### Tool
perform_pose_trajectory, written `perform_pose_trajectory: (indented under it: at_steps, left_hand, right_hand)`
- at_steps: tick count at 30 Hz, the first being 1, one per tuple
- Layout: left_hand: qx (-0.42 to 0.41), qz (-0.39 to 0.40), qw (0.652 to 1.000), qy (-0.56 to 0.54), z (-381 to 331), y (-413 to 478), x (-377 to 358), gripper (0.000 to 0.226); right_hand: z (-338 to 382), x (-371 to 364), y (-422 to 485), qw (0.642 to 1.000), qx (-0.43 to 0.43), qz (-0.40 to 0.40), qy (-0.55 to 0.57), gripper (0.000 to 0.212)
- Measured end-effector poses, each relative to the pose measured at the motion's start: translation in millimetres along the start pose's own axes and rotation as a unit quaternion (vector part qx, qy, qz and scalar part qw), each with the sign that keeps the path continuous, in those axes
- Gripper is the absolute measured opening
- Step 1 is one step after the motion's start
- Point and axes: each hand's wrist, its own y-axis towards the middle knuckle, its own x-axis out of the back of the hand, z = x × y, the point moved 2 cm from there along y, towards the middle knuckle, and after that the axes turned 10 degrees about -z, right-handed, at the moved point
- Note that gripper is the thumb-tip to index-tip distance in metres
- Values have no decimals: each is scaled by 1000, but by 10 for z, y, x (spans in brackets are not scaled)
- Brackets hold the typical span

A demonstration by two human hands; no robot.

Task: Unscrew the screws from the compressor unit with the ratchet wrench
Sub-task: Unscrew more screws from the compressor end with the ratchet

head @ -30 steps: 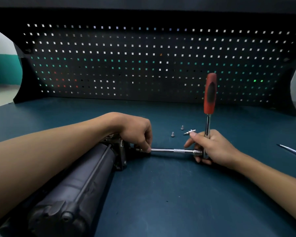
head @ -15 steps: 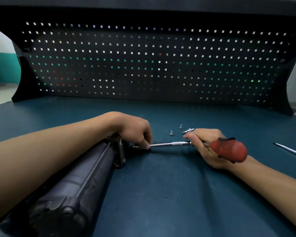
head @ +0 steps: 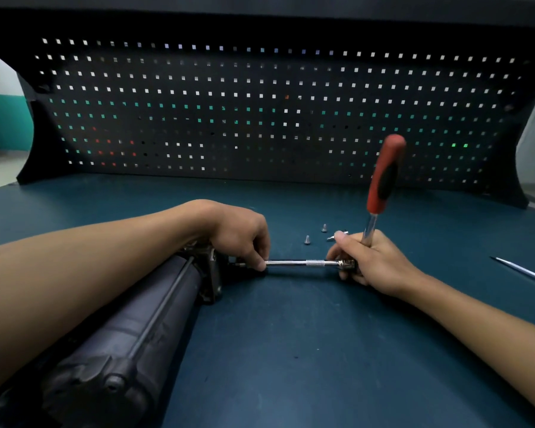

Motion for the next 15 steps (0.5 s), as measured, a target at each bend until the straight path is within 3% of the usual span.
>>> perform_pose_trajectory:
  at_steps: [6, 8, 11, 15]
  left_hand:
    - [0, 3, 1000, -6, 4, 1, -7, 7]
    - [0, 3, 1000, -5, -2, 1, -14, 9]
    - [4, 0, 1000, -5, -3, 3, -1, 13]
    - [11, 11, 1000, -3, 4, -17, -1, 12]
  right_hand:
    - [34, 7, 75, 969, -239, 53, 30, 40]
    - [37, 20, 93, 956, -279, 77, 43, 36]
    - [44, 25, 114, 957, -274, 84, 45, 35]
    - [4, -9, 42, 986, -146, 72, 38, 43]
